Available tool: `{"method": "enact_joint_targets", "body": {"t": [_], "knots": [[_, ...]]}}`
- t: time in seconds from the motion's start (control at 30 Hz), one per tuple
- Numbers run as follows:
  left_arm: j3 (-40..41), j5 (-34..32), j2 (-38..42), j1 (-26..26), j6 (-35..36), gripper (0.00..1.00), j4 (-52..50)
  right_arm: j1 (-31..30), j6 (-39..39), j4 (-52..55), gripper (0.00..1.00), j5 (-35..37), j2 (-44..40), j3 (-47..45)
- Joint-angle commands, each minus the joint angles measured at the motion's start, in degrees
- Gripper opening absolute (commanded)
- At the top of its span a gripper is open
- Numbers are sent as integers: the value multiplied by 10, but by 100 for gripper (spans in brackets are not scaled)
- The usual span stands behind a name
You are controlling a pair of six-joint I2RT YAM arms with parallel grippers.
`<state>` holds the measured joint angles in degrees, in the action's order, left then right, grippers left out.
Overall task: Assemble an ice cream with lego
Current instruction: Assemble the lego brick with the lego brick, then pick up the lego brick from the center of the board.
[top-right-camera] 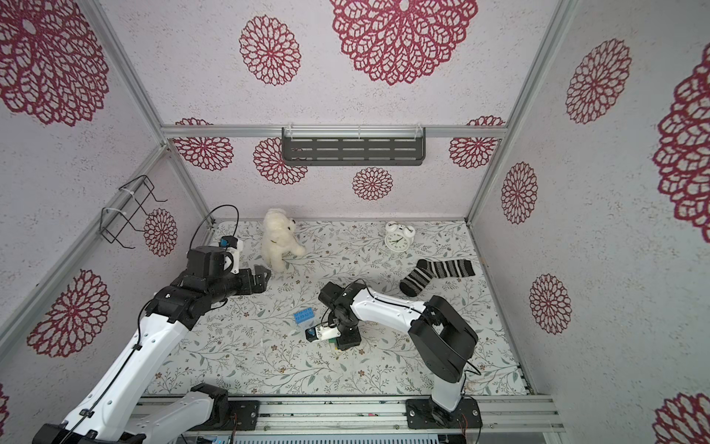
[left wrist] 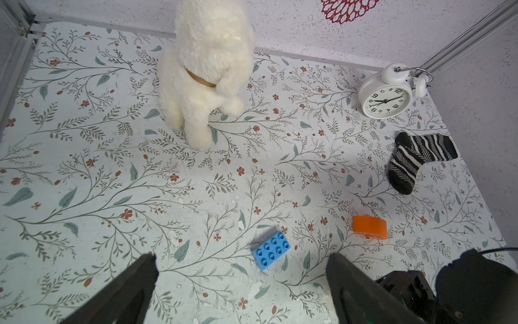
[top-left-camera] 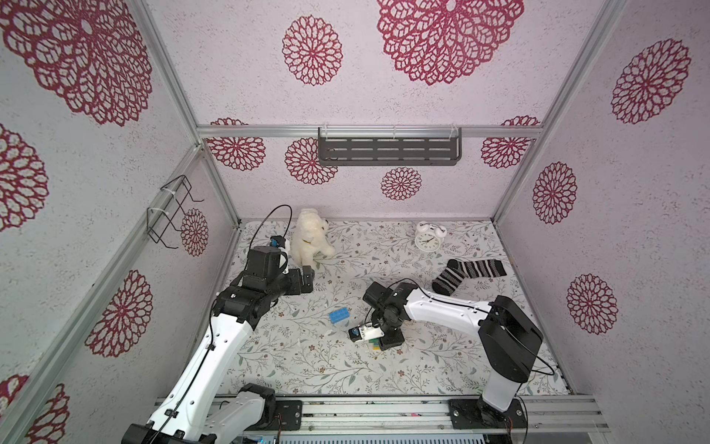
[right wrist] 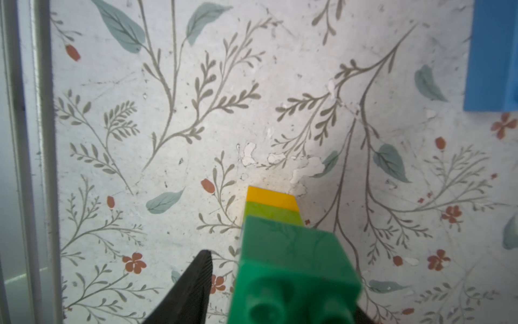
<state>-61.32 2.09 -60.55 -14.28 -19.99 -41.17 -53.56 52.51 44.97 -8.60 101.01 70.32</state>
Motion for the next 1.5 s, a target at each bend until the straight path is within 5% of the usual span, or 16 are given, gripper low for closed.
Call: {"method": "enact_joint_targets", "body": {"t": [0.0, 0.33, 0.6, 0.83, 1.1, 1.47], "knots": [[3, 1, -2, 6, 5, 99, 10, 0, -5, 0, 61, 8, -33, 18], [3, 33, -10, 6, 23, 99, 10, 6, -21, -5, 77, 23, -73, 16], [-39, 54, -65, -9, 67, 100, -31, 6, -47, -13, 81, 5, -157, -16], [-120, 10, -173, -97, 188, 95, -122, 13, -127, -116, 79, 51, -289, -100], [-98, 64, -198, -115, 376, 92, -135, 31, -245, -210, 78, 78, -446, -183], [-115, -19, -369, -177, 375, 84, -128, 91, -327, -244, 76, 120, -547, -202]]}}
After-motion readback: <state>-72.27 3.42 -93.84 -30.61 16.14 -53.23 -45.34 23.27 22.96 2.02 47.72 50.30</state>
